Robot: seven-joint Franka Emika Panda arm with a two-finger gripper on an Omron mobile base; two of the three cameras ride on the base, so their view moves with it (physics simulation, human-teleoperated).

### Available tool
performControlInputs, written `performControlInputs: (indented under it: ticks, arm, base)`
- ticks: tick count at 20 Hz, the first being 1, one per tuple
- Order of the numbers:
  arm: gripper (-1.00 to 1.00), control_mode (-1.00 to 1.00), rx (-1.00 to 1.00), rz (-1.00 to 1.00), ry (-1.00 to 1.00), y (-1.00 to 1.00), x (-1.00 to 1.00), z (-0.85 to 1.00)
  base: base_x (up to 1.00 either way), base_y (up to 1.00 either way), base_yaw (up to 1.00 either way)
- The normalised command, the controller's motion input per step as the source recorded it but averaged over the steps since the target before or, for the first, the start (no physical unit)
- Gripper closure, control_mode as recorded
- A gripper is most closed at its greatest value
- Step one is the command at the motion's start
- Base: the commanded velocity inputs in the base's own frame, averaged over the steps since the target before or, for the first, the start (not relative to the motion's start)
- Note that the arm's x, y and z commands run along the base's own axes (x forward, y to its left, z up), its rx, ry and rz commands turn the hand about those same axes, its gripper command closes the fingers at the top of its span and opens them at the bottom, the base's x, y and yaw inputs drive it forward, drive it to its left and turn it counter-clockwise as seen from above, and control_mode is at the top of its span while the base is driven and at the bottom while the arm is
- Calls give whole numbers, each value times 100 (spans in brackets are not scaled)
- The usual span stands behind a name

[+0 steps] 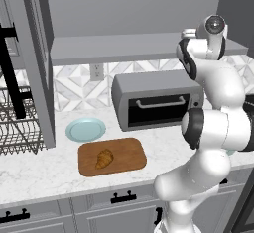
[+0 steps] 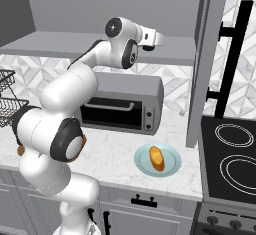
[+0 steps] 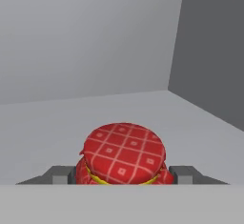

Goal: From the different types of pastries on the counter, select a croissant and place it on the cutting board. Then retrieve a jar of jam from the cabinet and place it alongside the croissant on the cutting board.

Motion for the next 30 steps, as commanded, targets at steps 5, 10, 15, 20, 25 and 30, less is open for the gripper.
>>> performControlInputs:
  ticks: [5,10,15,20,25,30]
  arm:
    - [100,-100,0,0,0,0,0,0]
    - [100,-100,0,1,-10,0,-33,-3]
    - [100,-100,-6,20,-3,34,-100,36]
    - [100,-100,-13,42,1,23,-100,48]
    - [100,-100,-16,44,2,24,-100,13]
    - [100,-100,-10,40,0,49,-100,-15]
  base:
    - [0,0,0]
    - [0,0,0]
    - [0,0,0]
    - [0,0,0]
    - [0,0,0]
    - [0,0,0]
